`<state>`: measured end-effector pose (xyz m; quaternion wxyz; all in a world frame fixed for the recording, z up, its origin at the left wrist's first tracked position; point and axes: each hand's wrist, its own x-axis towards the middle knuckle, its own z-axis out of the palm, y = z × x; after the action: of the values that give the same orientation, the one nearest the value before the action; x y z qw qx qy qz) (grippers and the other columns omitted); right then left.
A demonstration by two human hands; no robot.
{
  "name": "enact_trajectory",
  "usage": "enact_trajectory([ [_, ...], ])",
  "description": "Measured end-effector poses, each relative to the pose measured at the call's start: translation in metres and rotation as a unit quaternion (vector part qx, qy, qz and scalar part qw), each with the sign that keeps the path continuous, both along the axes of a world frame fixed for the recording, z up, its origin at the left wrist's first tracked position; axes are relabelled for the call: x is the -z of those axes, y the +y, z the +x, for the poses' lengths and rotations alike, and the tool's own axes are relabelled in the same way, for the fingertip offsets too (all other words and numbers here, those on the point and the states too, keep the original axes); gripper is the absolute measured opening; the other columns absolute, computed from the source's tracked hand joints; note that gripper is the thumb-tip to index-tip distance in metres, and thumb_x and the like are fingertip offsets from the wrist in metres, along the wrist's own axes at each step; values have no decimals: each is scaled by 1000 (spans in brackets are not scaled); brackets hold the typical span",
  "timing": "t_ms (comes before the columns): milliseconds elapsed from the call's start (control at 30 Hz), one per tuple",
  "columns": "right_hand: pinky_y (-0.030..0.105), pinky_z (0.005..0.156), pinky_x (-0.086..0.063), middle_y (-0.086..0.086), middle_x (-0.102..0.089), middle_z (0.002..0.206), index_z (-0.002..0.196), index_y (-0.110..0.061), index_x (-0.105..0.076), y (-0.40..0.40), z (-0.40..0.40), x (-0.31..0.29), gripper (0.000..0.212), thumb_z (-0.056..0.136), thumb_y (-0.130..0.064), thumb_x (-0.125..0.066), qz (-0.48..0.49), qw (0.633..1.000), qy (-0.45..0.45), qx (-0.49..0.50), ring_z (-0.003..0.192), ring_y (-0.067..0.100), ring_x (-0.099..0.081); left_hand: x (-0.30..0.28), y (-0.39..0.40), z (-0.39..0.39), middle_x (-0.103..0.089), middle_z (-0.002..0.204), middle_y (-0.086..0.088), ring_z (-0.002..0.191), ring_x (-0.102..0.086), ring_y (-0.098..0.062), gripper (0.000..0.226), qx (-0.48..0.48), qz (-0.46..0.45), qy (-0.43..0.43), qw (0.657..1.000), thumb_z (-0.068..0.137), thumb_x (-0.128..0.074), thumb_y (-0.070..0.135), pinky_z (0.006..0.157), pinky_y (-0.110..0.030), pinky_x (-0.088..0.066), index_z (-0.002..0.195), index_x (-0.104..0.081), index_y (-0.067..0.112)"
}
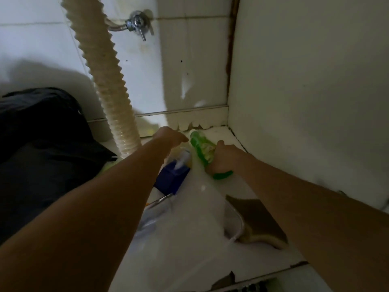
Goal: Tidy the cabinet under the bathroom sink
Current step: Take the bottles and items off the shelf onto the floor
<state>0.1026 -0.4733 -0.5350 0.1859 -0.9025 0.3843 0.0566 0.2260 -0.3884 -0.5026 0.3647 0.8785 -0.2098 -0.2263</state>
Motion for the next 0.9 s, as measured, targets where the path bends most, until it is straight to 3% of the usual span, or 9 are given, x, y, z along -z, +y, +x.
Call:
enact_trajectory([
  [100,47,107,-37,14,-36,143,149,-11,-5,-4,-16,1,105,76,-50,-68,41,998,46,20,130,32,-40,-3,-13,2,-49,132,-21,120,-50,-36,57,37,83,-17,996,93,-57,35,92,-38,-44,134,-45,-3],
  [167,50,109,-33,15,-34,145,150,-12,-2,-4,-23,1,105,76,-51,-67,36,998,45,23,132,34,-37,4,-19,9,-49,137,-18,126,-48,-34,56,43,98,-13,994,92,-58,35,101,-38,-41,134,-48,-1],
  [267,37,100,-43,14,-43,136,148,-6,-16,4,-37,-15,89,83,-51,-58,55,996,-37,55,121,30,-47,19,-18,25,-59,121,-19,109,-60,-37,67,-4,48,-7,999,76,-69,42,86,-37,-51,125,-52,0],
  [333,29,80,-46,13,-49,115,140,-2,-34,10,-49,-32,71,89,-48,-51,144,973,-146,108,101,24,-53,30,-16,34,-59,115,-21,98,-62,-38,80,-42,-5,5,999,64,-71,46,74,-39,-55,126,-47,1],
  [400,28,74,-46,8,-49,103,132,-6,-43,14,-66,-46,59,91,-47,-50,230,927,-245,167,86,19,-52,26,-13,28,-56,117,-20,99,-60,-37,80,-73,-86,1,994,67,-75,42,67,-39,-55,129,-42,4],
  [500,27,71,-48,4,-47,87,117,-12,-48,25,-89,-58,44,88,-45,-55,332,838,-360,242,83,18,-52,4,-9,18,-51,126,-17,111,-54,-34,77,-88,-183,-59,977,76,-75,35,80,-42,-51,134,-34,5],
  [700,32,73,-48,11,-59,104,105,-15,-58,58,-146,-61,27,81,-25,-67,519,625,-522,259,97,28,-58,-48,24,-33,-53,117,-9,103,-58,-29,66,-13,-336,-77,939,76,-74,20,74,-40,-56,128,-34,13],
  [767,35,77,-47,16,-60,109,111,-11,-58,75,-161,-59,47,66,-13,-70,585,582,-521,218,101,30,-57,-52,46,-57,-53,118,-9,100,-58,-27,63,-9,-389,-31,921,78,-71,14,69,-37,-55,130,-36,14],
  [900,41,92,-46,16,-67,109,122,-8,-55,107,-185,-49,112,16,-8,-92,606,640,-459,108,104,33,-60,-44,103,-109,-57,120,-11,101,-58,-31,50,-43,-464,102,879,79,-64,5,68,-40,-55,124,-48,17],
])
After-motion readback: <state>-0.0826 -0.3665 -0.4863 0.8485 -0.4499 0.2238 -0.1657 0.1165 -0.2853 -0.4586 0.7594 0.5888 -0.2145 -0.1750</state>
